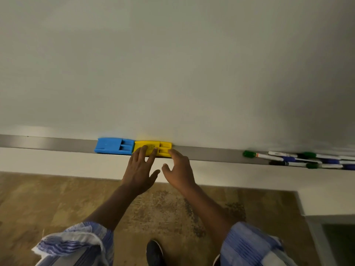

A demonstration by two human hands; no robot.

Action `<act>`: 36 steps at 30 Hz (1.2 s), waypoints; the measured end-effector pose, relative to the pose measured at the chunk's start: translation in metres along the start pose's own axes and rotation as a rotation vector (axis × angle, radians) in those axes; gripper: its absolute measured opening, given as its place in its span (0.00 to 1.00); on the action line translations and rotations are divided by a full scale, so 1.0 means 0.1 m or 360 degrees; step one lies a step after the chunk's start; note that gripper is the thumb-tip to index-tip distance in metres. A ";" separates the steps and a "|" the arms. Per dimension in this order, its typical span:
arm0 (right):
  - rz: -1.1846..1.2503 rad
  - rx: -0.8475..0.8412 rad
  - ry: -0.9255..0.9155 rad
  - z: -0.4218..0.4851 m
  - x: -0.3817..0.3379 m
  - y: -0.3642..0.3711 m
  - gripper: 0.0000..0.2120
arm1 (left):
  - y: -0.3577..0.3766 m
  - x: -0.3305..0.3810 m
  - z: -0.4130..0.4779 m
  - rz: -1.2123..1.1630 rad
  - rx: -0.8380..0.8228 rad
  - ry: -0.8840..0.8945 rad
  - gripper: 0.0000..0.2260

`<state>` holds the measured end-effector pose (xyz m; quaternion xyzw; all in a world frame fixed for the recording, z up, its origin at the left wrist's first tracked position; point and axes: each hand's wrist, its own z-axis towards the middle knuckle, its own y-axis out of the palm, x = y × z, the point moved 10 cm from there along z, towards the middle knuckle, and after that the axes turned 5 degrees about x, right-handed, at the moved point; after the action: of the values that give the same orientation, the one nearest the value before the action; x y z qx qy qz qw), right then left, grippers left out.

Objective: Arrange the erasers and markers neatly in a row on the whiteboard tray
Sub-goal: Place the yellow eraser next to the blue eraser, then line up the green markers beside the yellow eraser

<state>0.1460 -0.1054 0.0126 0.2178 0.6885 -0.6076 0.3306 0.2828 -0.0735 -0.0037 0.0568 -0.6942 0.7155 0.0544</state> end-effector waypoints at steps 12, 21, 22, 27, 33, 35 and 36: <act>-0.0198 0.0108 0.0010 -0.19 0.78 -0.92 0.26 | 0.00 1.15 0.17 -0.0025 0.0017 0.0115 0.36; -0.0511 0.0373 0.0071 -0.43 1.95 -2.23 0.25 | 0.31 2.85 0.47 -0.0218 -0.0117 0.0404 0.27; -0.0521 0.0386 0.0083 -0.44 2.06 -2.34 0.25 | 0.32 3.02 0.53 -0.0225 -0.0114 0.0433 0.26; -0.0531 0.0398 0.0099 -0.38 2.39 -2.64 0.23 | 0.34 3.60 0.84 -0.0190 -0.0079 0.0513 0.20; -0.0486 0.0430 0.0153 -0.29 2.56 -2.70 0.24 | 0.49 3.77 1.07 -0.0012 -0.0063 0.0588 0.14; -0.0476 0.0439 0.0147 -0.26 2.58 -2.71 0.24 | 0.51 3.76 1.10 -0.0001 -0.0035 0.0602 0.10; -0.0471 0.0447 0.0152 -0.26 2.59 -2.72 0.24 | 0.50 3.76 1.11 -0.0011 -0.0024 0.0605 0.09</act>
<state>-0.2278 -0.1520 0.0158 0.1868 0.6363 -0.7286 0.1712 -0.0955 -0.1861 0.0086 -0.0775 -0.6766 0.7078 0.1876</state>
